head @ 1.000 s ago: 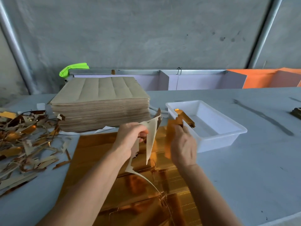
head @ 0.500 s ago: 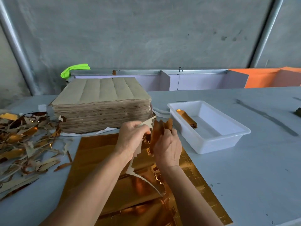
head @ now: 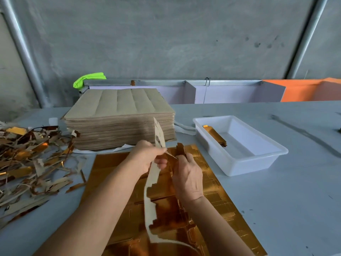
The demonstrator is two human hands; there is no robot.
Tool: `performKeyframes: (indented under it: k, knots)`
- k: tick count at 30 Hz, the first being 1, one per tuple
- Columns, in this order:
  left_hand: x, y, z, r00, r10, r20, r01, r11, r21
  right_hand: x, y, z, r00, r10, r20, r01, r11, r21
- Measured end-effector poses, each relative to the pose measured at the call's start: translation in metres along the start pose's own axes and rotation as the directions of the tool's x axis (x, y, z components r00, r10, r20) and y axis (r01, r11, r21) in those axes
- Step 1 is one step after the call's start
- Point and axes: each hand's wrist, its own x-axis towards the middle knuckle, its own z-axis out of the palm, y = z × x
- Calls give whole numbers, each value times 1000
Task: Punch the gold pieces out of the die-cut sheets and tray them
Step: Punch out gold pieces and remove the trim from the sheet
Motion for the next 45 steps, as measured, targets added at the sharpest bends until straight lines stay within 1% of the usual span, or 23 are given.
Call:
performKeyframes:
  k: [1, 2, 3, 5, 7, 8, 9, 10, 12, 14, 16, 18, 20, 21, 23, 27, 30, 33, 36, 39, 41, 43, 45]
  knots:
    - [1, -5, -3, 999, -26, 37, 29, 996, -78, 1, 2, -1, 997, 67, -24, -65, 994, 90]
    - [3, -9, -7, 999, -31, 33, 34, 993, -114, 2, 4, -3, 982, 188, -15, -182, 964, 196]
    - [4, -13, -11, 1000, -30, 1, 30, 991, -128, 7, 9, -6, 937, 348, 29, -338, 883, 327]
    - [7, -17, -22, 993, -34, -110, 21, 992, -123, 15, 26, -14, 764, 631, 131, -596, 615, 517]
    - [12, -20, -36, 976, -23, -216, -4, 992, -125, 21, 47, -25, 617, 774, 143, -674, 426, 604]
    - [14, -22, -42, 962, -7, -271, -25, 993, -115, 23, 54, -31, 567, 814, 125, -676, 373, 636]
    - [15, -26, -47, 950, 25, -312, -51, 996, -76, 24, 60, -34, 540, 837, 85, -667, 364, 650]
    - [14, -29, -50, 944, 69, -324, -80, 997, -22, 25, 64, -37, 547, 837, 33, -647, 398, 651]
    - [11, -36, -48, 945, 155, -288, -146, 988, 52, 26, 68, -41, 620, 780, -86, -584, 532, 613]
    - [12, -44, -45, 928, 226, -297, -189, 971, 149, 28, 71, -46, 630, 749, -206, -533, 609, 587]
    - [16, -52, -45, 879, 281, -386, -164, 937, 308, 32, 78, -53, 569, 767, -297, -515, 614, 598]
    - [20, -58, -54, 824, 288, -488, -103, 923, 372, 36, 87, -56, 516, 809, -283, -524, 559, 642]
    - [22, -60, -63, 801, 287, -526, -63, 913, 403, 36, 90, -58, 500, 830, -246, -539, 521, 661]
    - [23, -60, -64, 808, 284, -516, -54, 909, 414, 35, 90, -55, 509, 828, -235, -547, 522, 654]
    - [24, -55, -62, 858, 246, -451, -72, 926, 370, 33, 86, -48, 548, 807, -220, -550, 545, 632]
    - [15, -50, -37, 959, 180, -217, -132, 966, 221, 28, 75, -36, 589, 791, -165, -541, 537, 647]
    - [8, -59, -3, 972, 232, -41, -214, 943, 255, 21, 69, -31, 700, 700, -141, -490, 616, 617]
    - [7, -81, 31, 950, 309, 44, -286, 805, 521, 14, 62, -27, 775, 627, -79, -463, 649, 603]
    - [12, -104, 48, 952, 274, 139, -299, 724, 622, 9, 56, -27, 864, 502, -40, -386, 712, 587]
    - [16, -112, 57, 968, 238, 79, -207, 581, 787, 8, 49, -32, 925, 380, 20, -312, 727, 611]
    - [18, -112, 62, 962, 263, 68, -201, 520, 830, 15, 50, -41, 899, 438, 1, -315, 646, 695]
    - [20, -113, 65, 957, 275, 87, -213, 472, 855, 25, 54, -57, 839, 538, -83, -280, 558, 782]
    - [21, -112, 66, 965, 246, 92, -198, 452, 870, 35, 57, -75, 785, 594, -176, -210, 522, 827]
